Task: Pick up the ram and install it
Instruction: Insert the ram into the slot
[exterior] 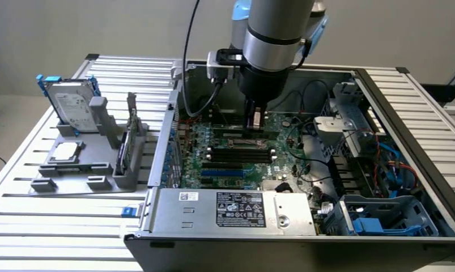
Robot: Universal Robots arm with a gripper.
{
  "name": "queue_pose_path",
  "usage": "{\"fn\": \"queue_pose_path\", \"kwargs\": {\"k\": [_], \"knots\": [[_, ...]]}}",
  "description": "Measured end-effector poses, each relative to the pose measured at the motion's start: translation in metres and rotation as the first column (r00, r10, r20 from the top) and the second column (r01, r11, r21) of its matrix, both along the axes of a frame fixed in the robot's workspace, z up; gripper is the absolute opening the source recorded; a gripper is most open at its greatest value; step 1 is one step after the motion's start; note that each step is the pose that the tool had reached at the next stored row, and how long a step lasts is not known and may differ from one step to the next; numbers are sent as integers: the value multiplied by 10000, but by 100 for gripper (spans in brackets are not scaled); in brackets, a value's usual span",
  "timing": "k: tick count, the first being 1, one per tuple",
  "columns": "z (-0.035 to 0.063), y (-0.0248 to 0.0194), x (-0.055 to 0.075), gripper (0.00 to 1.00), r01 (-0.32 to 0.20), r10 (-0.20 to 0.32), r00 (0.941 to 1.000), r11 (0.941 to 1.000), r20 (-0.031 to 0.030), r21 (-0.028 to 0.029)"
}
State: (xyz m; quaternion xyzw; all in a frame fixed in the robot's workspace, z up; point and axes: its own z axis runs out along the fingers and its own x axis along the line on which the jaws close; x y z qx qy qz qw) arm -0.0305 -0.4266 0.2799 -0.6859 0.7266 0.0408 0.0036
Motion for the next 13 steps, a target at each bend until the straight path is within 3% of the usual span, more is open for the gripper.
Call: {"fn": "queue_pose_path", "kwargs": {"k": [4, 13], "knots": [[-74, -10, -3, 14, -24, 24, 10000, 10000, 15, 1], [-236, -14, -14, 14, -66, 66, 9999, 10000, 109, 0]]}}
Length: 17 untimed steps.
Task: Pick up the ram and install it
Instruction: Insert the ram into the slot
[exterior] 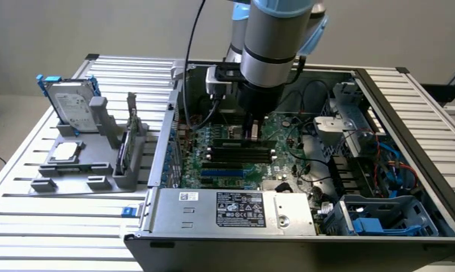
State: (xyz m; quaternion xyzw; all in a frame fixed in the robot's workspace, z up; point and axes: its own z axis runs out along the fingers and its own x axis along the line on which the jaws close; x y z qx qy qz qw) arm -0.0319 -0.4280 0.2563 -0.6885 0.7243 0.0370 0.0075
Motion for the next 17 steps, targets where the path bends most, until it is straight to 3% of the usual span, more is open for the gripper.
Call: {"fn": "queue_pose_path", "kwargs": {"k": [10, 17], "knots": [[-178, 0, -17, 14, -115, 115, 9999, 9999, 37, -1], [-197, 0, -17, 14, -117, 117, 9999, 9999, 37, 1]]}}
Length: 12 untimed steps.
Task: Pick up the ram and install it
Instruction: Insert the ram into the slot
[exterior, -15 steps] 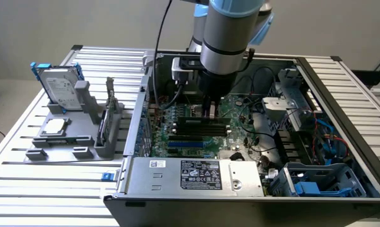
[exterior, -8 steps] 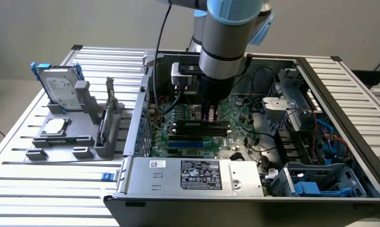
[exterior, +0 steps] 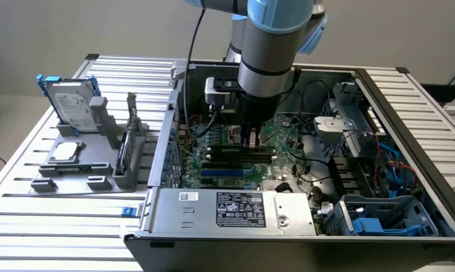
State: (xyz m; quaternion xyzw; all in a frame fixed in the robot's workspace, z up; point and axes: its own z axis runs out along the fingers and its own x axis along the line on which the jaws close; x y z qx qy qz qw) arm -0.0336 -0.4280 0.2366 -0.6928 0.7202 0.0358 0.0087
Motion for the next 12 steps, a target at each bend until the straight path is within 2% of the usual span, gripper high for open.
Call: {"fn": "queue_pose_path", "kwargs": {"k": [12], "knots": [[-65, 5, 1, 14, -1, 1, 10000, 10000, -39, -2]]}}
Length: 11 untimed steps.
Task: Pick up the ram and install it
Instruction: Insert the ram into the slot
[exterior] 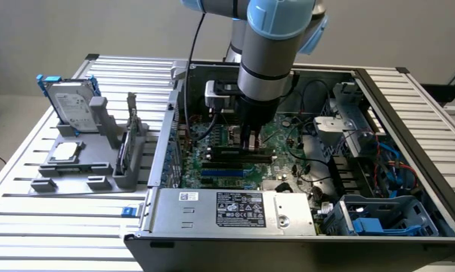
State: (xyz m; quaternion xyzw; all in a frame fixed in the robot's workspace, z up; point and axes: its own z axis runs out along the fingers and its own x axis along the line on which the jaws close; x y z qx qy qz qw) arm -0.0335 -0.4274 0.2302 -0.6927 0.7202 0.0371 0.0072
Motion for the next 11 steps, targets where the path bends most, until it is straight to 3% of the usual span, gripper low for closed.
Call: {"fn": "queue_pose_path", "kwargs": {"k": [11], "knots": [[-43, 2, 3, 14, 2, -2, 10000, 10000, -1, -3]]}}
